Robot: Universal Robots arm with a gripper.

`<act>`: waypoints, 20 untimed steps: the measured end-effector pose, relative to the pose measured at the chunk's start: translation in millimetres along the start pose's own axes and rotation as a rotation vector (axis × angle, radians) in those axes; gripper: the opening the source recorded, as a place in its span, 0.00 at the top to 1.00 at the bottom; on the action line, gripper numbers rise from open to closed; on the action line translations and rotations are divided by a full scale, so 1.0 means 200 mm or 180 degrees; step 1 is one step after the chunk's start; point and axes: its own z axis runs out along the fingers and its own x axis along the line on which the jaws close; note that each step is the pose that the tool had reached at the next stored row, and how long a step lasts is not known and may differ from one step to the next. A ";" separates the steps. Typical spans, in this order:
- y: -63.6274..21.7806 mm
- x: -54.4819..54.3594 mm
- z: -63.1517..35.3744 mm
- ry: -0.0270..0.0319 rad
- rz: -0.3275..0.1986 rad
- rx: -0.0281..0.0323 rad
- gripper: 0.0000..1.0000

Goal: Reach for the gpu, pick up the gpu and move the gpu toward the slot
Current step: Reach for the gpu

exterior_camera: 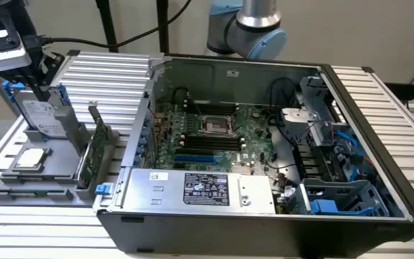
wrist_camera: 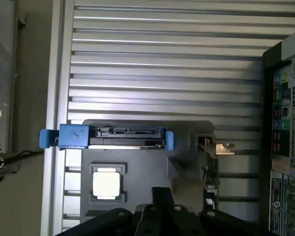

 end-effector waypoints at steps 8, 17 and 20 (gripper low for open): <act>0.000 0.00 0.000 0.0000 0.0000 0.0000 0.89; -0.005 -0.05 0.000 0.0001 0.0000 0.0000 0.89; -0.014 -0.12 0.001 0.0000 0.0000 0.0000 0.89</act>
